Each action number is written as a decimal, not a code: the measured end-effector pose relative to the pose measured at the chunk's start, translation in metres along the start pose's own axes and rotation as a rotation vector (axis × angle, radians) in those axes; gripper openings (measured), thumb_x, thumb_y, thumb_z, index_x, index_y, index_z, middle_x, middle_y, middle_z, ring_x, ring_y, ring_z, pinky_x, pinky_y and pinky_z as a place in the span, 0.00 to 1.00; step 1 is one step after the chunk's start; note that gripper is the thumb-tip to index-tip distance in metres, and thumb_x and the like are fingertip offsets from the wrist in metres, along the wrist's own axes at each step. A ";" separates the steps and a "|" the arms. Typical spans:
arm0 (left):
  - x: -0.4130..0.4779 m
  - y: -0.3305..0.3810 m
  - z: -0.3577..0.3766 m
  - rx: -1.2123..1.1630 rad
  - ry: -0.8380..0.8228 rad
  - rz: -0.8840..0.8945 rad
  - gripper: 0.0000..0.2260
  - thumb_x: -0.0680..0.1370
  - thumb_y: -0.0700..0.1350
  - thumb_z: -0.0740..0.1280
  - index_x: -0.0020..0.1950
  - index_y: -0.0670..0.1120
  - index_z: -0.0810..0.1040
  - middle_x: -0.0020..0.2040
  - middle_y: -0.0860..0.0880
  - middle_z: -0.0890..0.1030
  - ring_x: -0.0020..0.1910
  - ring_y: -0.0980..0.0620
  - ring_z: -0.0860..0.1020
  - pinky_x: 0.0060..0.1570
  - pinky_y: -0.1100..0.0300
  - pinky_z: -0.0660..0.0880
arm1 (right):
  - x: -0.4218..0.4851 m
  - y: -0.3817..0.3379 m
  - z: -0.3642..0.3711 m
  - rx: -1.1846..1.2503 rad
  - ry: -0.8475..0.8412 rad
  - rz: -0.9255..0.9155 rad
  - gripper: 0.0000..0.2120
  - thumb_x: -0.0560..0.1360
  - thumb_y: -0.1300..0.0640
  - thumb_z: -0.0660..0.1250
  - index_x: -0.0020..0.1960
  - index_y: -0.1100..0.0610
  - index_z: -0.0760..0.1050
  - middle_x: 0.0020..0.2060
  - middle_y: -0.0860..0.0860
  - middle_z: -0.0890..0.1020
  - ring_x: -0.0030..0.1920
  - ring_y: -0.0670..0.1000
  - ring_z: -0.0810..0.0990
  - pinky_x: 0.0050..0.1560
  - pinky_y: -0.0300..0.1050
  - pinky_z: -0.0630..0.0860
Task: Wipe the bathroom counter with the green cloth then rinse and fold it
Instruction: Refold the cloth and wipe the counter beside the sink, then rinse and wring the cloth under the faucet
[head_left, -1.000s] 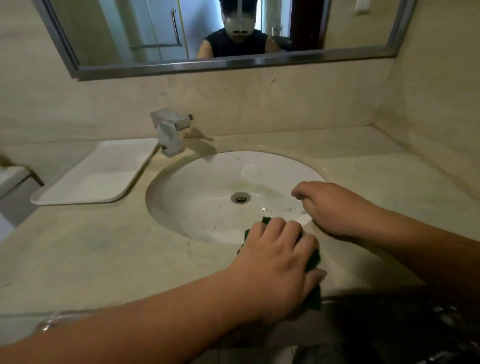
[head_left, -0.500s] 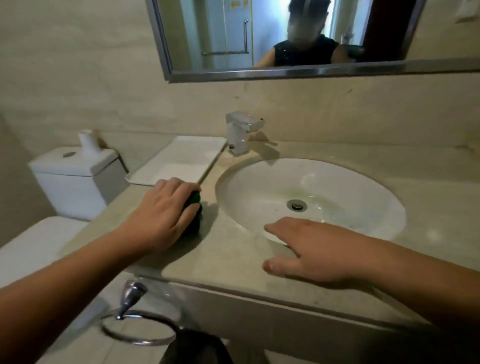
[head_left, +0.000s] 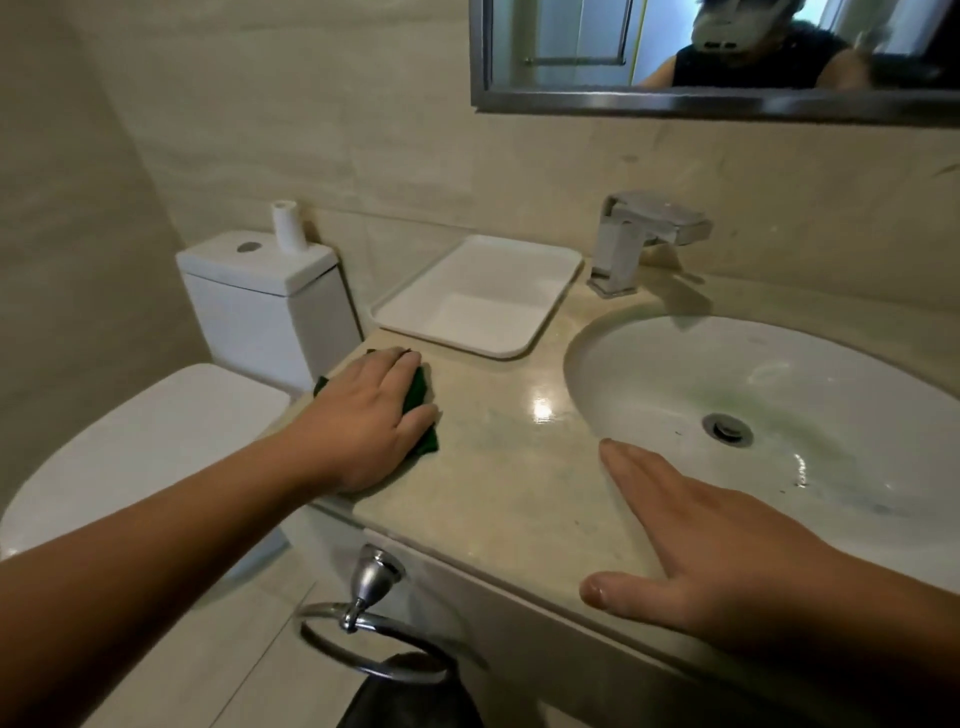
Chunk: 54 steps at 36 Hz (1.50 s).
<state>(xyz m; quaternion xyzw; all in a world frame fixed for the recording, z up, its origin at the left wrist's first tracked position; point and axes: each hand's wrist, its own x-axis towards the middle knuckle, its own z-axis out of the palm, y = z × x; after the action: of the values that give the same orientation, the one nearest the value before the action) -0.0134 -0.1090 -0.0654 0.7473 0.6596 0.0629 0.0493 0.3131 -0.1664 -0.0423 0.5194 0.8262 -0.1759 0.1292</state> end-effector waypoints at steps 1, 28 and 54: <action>0.006 0.005 0.002 -0.006 0.001 0.020 0.34 0.86 0.62 0.53 0.87 0.48 0.50 0.86 0.45 0.55 0.83 0.45 0.56 0.81 0.51 0.52 | 0.001 0.000 0.000 0.007 -0.010 0.007 0.56 0.67 0.15 0.51 0.79 0.39 0.25 0.83 0.38 0.35 0.81 0.46 0.56 0.78 0.47 0.60; 0.044 0.202 0.005 -0.432 -0.169 0.412 0.15 0.87 0.49 0.58 0.72 0.49 0.76 0.63 0.47 0.80 0.60 0.47 0.78 0.61 0.54 0.74 | -0.009 0.082 -0.042 0.481 0.489 0.221 0.18 0.80 0.48 0.67 0.69 0.47 0.75 0.63 0.46 0.81 0.59 0.48 0.80 0.59 0.48 0.78; 0.184 0.190 -0.010 -1.400 -0.406 -0.107 0.15 0.83 0.40 0.68 0.70 0.43 0.78 0.61 0.37 0.84 0.59 0.36 0.84 0.57 0.41 0.84 | 0.165 0.166 -0.189 0.365 0.689 0.340 0.21 0.83 0.42 0.62 0.45 0.58 0.83 0.37 0.56 0.84 0.36 0.55 0.78 0.36 0.48 0.72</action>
<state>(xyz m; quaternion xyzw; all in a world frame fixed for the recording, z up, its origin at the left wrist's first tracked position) 0.1932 0.0501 -0.0200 0.5046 0.4785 0.3276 0.6396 0.3867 0.1143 0.0376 0.6909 0.6791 -0.1117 -0.2212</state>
